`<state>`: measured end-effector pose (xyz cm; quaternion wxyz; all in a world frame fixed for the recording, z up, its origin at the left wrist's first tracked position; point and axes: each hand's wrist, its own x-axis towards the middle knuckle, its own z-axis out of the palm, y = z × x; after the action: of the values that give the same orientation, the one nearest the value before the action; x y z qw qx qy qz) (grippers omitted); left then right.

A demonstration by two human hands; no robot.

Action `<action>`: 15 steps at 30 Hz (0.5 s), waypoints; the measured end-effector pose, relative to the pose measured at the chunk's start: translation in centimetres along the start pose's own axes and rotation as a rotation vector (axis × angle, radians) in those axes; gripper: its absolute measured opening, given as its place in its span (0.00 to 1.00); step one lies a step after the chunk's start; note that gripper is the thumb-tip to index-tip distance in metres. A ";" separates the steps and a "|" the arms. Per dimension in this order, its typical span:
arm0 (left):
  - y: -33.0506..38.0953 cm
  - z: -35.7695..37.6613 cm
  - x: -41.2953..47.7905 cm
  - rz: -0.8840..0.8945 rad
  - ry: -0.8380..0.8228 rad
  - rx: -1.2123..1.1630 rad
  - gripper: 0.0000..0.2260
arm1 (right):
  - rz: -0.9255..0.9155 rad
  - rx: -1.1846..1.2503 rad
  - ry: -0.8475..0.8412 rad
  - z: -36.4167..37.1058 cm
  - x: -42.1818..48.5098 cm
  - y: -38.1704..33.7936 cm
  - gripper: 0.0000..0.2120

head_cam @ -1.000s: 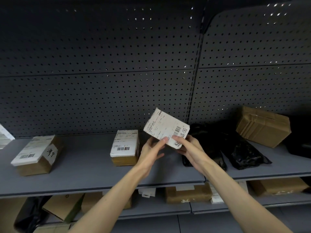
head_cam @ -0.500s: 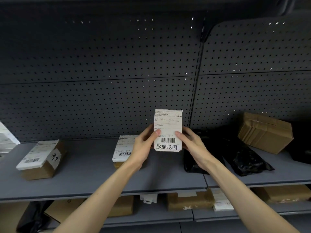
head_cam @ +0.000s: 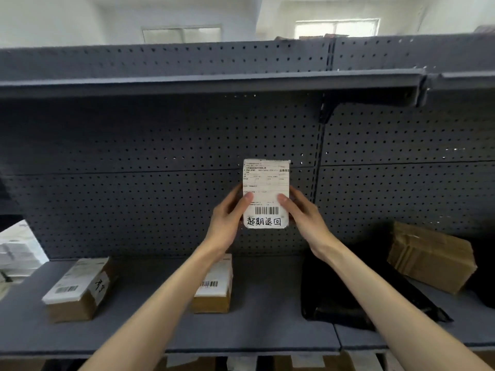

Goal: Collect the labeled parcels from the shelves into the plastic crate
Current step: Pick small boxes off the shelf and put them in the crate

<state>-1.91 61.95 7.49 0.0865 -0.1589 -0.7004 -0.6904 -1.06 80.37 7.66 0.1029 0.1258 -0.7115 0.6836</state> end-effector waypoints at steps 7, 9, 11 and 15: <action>3.7 -1.3 1.1 0.132 0.026 0.009 0.18 | -0.106 -0.017 -0.056 1.0 2.1 -3.5 0.20; 4.0 -1.5 1.1 0.131 0.023 -0.004 0.17 | -0.109 -0.034 -0.057 1.1 2.2 -3.8 0.21; 3.8 -1.5 1.2 0.124 0.012 -0.013 0.17 | -0.090 -0.052 -0.050 0.9 2.1 -4.0 0.21; 3.4 -0.1 1.5 0.124 -0.027 -0.041 0.19 | -0.050 -0.121 0.010 -0.7 1.2 -4.5 0.19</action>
<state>-2.18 61.95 11.25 0.1166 -0.2130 -0.6762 -0.6956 -0.82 80.91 12.32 0.1310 0.1335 -0.7476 0.6373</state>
